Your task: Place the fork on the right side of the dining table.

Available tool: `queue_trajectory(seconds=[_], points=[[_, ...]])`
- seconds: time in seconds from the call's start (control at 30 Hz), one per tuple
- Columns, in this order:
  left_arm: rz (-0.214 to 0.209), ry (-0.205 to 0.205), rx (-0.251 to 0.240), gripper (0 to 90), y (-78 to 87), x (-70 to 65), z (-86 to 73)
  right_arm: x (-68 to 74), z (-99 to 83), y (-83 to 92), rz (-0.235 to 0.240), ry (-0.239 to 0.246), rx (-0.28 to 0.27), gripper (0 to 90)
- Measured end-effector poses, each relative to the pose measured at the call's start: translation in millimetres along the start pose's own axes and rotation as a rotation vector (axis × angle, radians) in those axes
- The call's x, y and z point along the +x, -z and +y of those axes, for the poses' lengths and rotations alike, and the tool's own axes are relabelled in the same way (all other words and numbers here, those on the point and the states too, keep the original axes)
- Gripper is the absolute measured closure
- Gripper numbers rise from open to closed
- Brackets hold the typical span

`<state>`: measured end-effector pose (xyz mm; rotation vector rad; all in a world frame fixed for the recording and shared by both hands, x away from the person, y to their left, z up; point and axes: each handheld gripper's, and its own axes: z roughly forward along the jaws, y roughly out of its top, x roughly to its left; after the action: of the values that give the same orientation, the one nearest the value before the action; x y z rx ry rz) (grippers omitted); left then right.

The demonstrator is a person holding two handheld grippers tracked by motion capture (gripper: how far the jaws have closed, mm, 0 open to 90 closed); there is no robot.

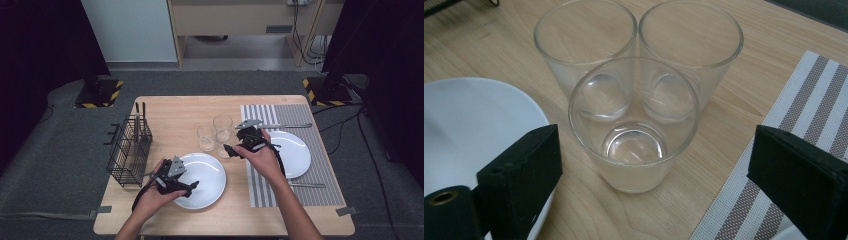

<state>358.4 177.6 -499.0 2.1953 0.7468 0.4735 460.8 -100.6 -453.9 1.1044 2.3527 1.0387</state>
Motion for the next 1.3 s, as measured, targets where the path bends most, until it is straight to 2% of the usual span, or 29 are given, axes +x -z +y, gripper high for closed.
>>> queue_trajectory(seconds=[0.23,0.33,0.47,0.93,1.07,1.23,1.3], points=[[-0.009,0.007,-0.005,5.8,0.2,0.7,-0.2,1.9,-0.6,-8.6,0.001,-0.01,0.006,5.6],[-0.008,0.004,-0.005,5.8,0.3,0.1,0.4,2.1,-1.9,-12.3,0.018,-0.028,0.016,5.1],[-0.009,0.004,-0.002,5.9,0.2,-1.1,0.5,3.2,-3.8,-18.1,-0.004,-0.029,0.03,5.4],[-0.012,0.004,-0.001,5.9,-0.2,-1.7,0.2,4.7,-12.8,-36.7,-0.002,-0.032,0.054,5.7],[-0.015,0.004,-0.001,6.0,-0.1,-2.7,0.0,3.9,-12.7,-42.5,0.017,-0.035,0.034,9.5],[-0.015,0.008,-0.001,6.1,-0.9,-3.1,-1.1,3.0,-8.3,-53.3,0.025,-0.06,-0.004,8.7],[-0.015,0.008,0.0,6.1,-1.1,-3.1,-1.3,3.7,-8.4,-56.1,0.02,-0.053,-0.01,9.1]])
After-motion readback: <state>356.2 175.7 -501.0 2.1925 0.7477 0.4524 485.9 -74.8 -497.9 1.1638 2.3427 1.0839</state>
